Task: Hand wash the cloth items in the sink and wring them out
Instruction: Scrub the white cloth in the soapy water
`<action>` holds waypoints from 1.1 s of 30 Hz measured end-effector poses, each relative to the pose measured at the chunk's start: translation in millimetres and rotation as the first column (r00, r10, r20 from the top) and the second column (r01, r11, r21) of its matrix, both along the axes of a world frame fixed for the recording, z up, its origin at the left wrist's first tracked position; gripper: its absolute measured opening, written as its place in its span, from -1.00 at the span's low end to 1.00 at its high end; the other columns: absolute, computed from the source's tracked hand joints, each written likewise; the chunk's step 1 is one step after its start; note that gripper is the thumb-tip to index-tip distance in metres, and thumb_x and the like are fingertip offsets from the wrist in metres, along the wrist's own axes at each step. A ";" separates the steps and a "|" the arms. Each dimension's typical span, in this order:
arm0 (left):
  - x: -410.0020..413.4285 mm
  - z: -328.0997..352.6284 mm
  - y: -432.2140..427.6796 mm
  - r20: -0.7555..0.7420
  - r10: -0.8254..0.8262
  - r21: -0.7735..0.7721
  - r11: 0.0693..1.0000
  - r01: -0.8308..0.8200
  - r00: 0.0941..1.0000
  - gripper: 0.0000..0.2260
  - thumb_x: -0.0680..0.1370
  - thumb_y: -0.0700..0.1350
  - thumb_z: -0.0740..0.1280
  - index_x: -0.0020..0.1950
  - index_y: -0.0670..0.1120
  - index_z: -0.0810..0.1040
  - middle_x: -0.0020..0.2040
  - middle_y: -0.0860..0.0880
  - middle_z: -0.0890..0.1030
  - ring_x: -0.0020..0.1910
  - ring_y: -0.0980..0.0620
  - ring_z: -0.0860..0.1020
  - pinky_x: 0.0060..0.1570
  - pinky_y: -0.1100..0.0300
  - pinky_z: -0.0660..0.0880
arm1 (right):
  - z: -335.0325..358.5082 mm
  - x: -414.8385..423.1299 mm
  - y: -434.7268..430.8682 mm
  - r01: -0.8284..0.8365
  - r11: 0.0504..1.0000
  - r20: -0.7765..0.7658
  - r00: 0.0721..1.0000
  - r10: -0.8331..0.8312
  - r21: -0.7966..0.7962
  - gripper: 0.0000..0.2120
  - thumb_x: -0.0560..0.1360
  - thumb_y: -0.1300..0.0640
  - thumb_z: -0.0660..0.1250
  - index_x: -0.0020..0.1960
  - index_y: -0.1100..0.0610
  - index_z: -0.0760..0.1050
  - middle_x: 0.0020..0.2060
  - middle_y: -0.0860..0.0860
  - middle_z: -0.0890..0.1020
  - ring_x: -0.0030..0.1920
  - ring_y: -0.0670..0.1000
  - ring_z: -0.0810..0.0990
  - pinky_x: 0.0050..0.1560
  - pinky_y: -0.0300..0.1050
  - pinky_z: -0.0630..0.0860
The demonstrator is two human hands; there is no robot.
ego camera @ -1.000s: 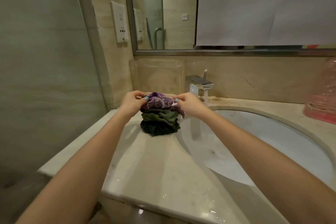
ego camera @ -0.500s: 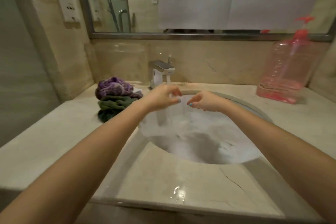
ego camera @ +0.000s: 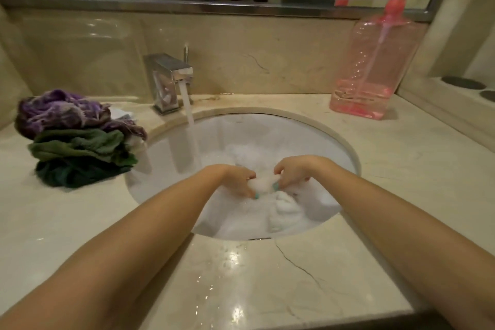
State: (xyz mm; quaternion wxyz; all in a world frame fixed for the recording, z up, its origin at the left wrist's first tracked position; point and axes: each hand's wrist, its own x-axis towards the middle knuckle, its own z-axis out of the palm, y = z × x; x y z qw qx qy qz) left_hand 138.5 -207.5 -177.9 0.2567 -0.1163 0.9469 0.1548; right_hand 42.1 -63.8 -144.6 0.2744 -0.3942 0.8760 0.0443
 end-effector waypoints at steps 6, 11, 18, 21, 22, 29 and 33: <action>34.8 39.3 -42.4 -0.128 0.356 0.531 0.813 -0.239 0.926 -0.74 0.58 0.07 0.33 0.22 0.02 0.57 0.04 0.04 0.57 0.05 0.07 0.51 0.18 0.09 0.43 | 18.9 -5.0 0.6 0.250 0.865 0.370 0.925 -0.081 -0.436 -0.87 0.58 0.03 0.31 0.00 0.09 0.56 -0.14 -0.01 0.56 -0.09 -0.02 0.52 -0.05 -0.09 0.49; 62.6 59.3 -65.9 -0.321 0.605 0.759 0.625 -0.184 0.729 -0.75 0.63 0.06 0.25 0.14 -0.06 0.59 -0.07 -0.03 0.60 -0.08 0.02 0.56 0.00 0.13 0.48 | 54.1 10.7 -39.9 0.360 0.642 0.463 0.886 -0.010 -0.677 -0.93 0.54 0.13 0.37 0.01 0.08 0.52 -0.15 0.01 0.56 -0.15 -0.03 0.53 -0.16 -0.14 0.48; 74.3 58.7 -90.3 -0.285 0.913 0.928 0.339 -0.153 0.291 -0.84 0.65 -0.01 0.24 0.01 -0.05 0.55 -0.13 -0.04 0.61 -0.20 0.03 0.57 -0.32 0.22 0.47 | 48.2 43.8 -122.4 0.492 0.417 0.541 0.841 0.000 -0.764 -0.81 0.50 0.25 0.38 0.07 0.10 0.48 -0.13 0.05 0.54 -0.16 -0.02 0.48 -0.26 -0.21 0.37; 68.3 55.0 -90.1 -0.395 0.882 0.873 0.448 -0.192 0.258 -0.88 0.64 -0.07 0.25 -0.06 -0.06 0.50 -0.14 -0.02 0.57 -0.18 0.04 0.54 -0.30 0.25 0.44 | 21.4 42.4 -129.1 0.465 0.462 0.486 0.870 -0.082 -0.755 -0.84 0.51 0.28 0.32 0.07 0.12 0.56 -0.03 0.06 0.58 0.00 0.02 0.51 -0.20 -0.23 0.40; 66.5 53.4 -90.2 -0.419 0.871 0.861 0.471 -0.192 0.257 -0.90 0.64 -0.08 0.26 -0.05 -0.06 0.49 -0.12 -0.02 0.57 -0.16 0.04 0.54 -0.26 0.23 0.45 | 13.0 42.8 -125.9 0.451 0.525 0.494 0.867 -0.065 -0.722 -0.84 0.52 0.28 0.31 0.07 0.11 0.56 -0.03 0.06 0.59 0.02 0.03 0.52 -0.16 -0.22 0.43; 60.2 55.6 -91.1 -0.338 0.907 0.909 0.383 -0.161 0.253 -0.92 0.61 -0.20 0.28 0.04 -0.02 0.50 0.04 -0.11 0.60 -0.03 -0.05 0.58 -0.19 0.16 0.50 | 6.1 45.6 -113.9 0.396 0.621 0.556 0.828 0.076 -0.676 -0.75 0.55 0.15 0.32 0.20 0.21 0.47 0.04 0.11 0.62 0.04 0.04 0.60 0.18 0.04 0.46; 57.7 53.0 -95.4 -0.371 0.880 0.854 0.449 -0.262 0.296 -0.80 0.62 -0.11 0.28 0.24 -0.08 0.45 0.05 -0.06 0.58 -0.11 0.06 0.54 -0.31 0.29 0.46 | 14.0 36.8 -110.2 0.473 0.545 0.637 0.755 0.154 -0.692 -0.90 0.59 0.16 0.30 0.05 0.19 0.46 -0.14 0.08 0.59 -0.12 0.02 0.57 0.05 -0.03 0.52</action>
